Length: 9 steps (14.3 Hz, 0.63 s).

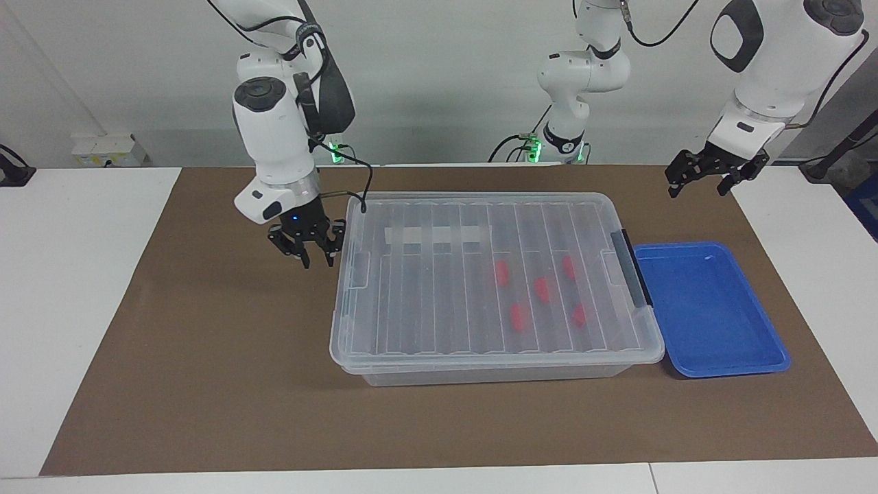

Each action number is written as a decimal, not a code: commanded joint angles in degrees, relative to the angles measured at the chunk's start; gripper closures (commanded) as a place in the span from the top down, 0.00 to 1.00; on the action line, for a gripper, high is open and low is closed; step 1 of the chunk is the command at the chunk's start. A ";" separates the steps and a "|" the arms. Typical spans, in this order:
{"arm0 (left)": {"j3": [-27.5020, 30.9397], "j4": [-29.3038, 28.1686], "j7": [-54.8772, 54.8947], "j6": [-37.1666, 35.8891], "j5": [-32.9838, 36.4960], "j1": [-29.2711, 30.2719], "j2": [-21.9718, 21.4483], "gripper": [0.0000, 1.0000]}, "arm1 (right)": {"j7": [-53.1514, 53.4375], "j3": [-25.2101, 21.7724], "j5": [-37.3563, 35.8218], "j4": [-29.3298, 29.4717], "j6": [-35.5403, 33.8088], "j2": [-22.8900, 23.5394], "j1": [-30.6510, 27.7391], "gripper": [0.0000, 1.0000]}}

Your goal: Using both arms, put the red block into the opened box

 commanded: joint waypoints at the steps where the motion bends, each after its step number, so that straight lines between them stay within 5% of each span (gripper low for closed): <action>1: 0.22 -0.46 -0.33 -0.79 -0.02 -0.13 -1.11 1.00 | 3.50 0.26 0.89 -0.65 -2.67 -3.75 -3.80 0.97; 5: 0.22 -0.46 -0.33 -0.79 -0.02 -0.13 -1.11 1.00 | 3.60 0.00 0.89 4.77 -13.63 -5.87 -7.41 1.00; 9: 0.22 -0.46 -0.33 -0.79 -0.10 -0.13 -1.11 1.00 | 3.60 0.26 0.28 20.50 -28.13 -2.36 -7.06 1.00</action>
